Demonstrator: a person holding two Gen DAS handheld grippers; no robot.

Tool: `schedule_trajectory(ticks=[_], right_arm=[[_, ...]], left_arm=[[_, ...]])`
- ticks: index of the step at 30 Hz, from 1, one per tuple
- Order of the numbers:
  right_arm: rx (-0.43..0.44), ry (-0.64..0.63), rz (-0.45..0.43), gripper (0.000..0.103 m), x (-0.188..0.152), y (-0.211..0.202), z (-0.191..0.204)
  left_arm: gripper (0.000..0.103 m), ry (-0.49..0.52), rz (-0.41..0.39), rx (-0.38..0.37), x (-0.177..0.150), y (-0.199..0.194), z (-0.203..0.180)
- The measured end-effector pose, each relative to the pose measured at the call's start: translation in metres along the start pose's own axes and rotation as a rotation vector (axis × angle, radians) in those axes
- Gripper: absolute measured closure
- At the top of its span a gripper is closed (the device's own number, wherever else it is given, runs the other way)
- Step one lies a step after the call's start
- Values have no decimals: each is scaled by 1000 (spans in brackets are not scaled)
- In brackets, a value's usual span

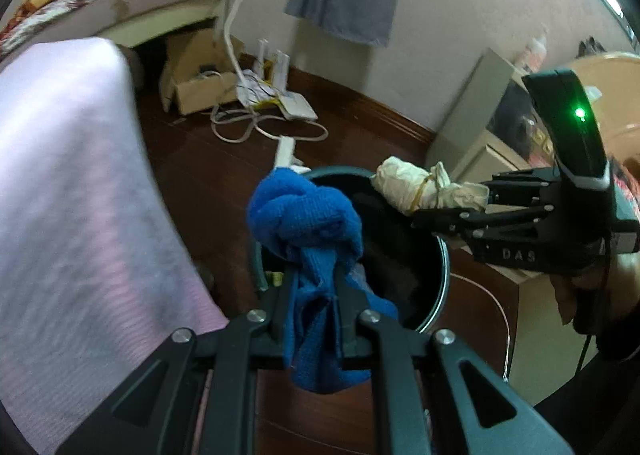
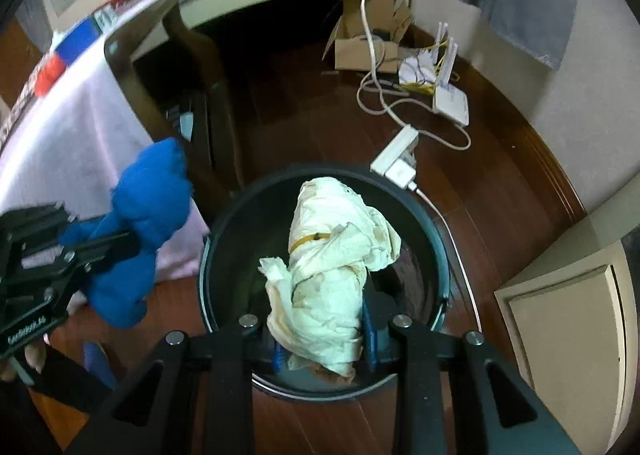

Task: Collect trash
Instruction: 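Carry the beige paper and blue cloth toward the black bin, then open both grippers over the bin to drop the paper and cloth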

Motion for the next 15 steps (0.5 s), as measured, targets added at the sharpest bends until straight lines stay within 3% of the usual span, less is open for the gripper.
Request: schedule_trajectory(ticks=[6,8,9,10,11,12,13,15], right_arm=[[-2,-30,47,71,-15,14,-10],[8,-29,74,70,-19,20,-11],[17,-32,102,68,-23,25,-11],[16,-31,121,50,-26,30,-11],[-4,-27,135,13,-29,34,-14],[-62,-29,147,1,-34,41,-22],[-87,-43,151,0,-37,43,-25],[-116,-41,179,0,-43,45,-31]], left_arm=[[87,21,51,-51,-1,27,-13],[81,21,57,-81,-1,34,-17],[74,12,55,-127,-1,36,-21],[43,-2,65,-140,-3,38,-20],[7,-18,84,-109,-6,40,-14],[1,-30,81,-43,-8,40,-6],[1,-35,53,6,-8,33,2],[1,-54,78,43,-16,28,11]])
Point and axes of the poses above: each gripper's, at about its wrist camera, not at the fingertips, and y roughly the way its jaws point, z to its left, x to its top, the point moved 10 cm from there along y, roughly the way its jaws point, and after that the axes turned 12 degrees about y, right-handed, at the moved point
